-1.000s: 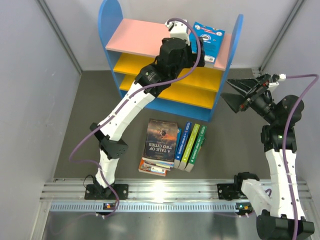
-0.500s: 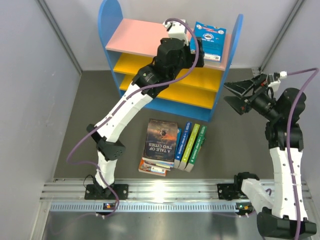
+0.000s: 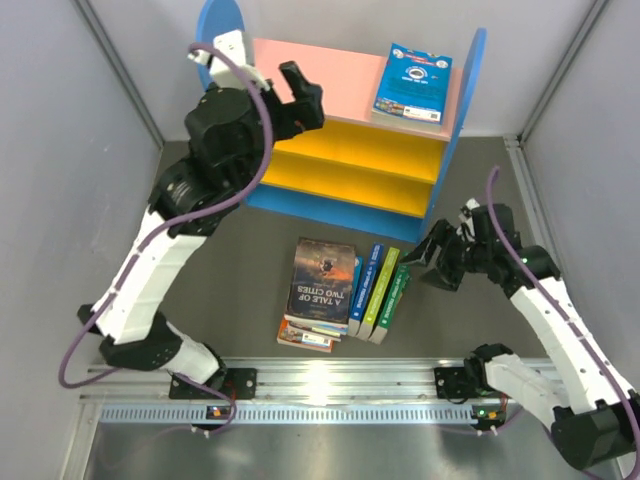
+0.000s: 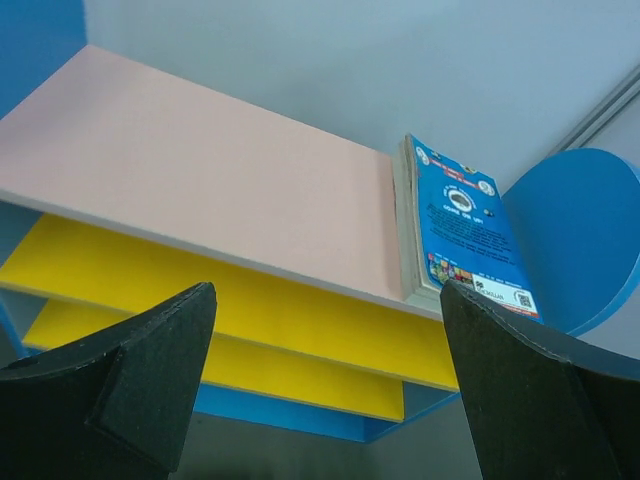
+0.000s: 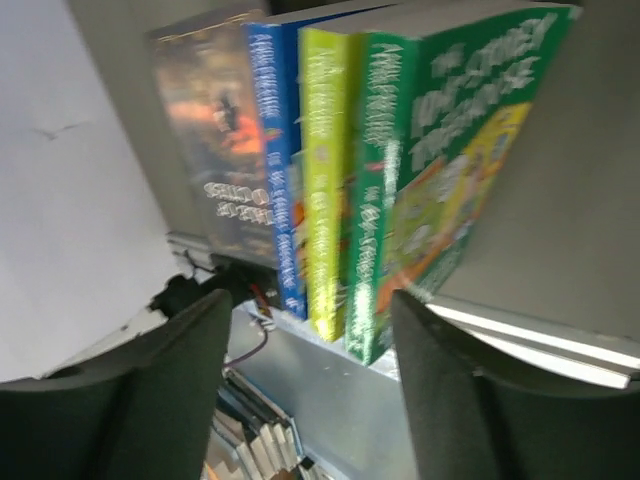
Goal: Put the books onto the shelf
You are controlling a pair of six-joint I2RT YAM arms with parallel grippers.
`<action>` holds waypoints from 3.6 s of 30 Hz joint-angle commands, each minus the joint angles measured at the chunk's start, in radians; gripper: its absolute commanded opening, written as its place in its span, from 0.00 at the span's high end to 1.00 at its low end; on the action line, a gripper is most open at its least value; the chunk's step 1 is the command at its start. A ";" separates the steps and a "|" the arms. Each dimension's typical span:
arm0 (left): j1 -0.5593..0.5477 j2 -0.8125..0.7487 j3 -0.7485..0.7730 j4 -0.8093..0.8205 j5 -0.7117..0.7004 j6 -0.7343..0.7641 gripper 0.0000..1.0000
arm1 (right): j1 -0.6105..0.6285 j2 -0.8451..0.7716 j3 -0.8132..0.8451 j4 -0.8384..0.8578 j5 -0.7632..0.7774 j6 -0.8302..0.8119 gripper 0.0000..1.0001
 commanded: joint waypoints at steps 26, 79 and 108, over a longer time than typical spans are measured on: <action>0.002 -0.399 -0.404 -0.313 -0.083 -0.288 0.01 | 0.104 0.164 -0.182 0.257 0.119 -0.003 0.54; -0.623 0.205 -0.338 -0.318 0.124 -0.311 0.24 | 0.151 0.257 0.656 -0.381 0.212 -0.026 1.00; 0.222 -0.531 -0.996 0.399 1.124 -0.503 1.00 | 0.102 0.095 0.765 -0.432 0.195 0.006 0.07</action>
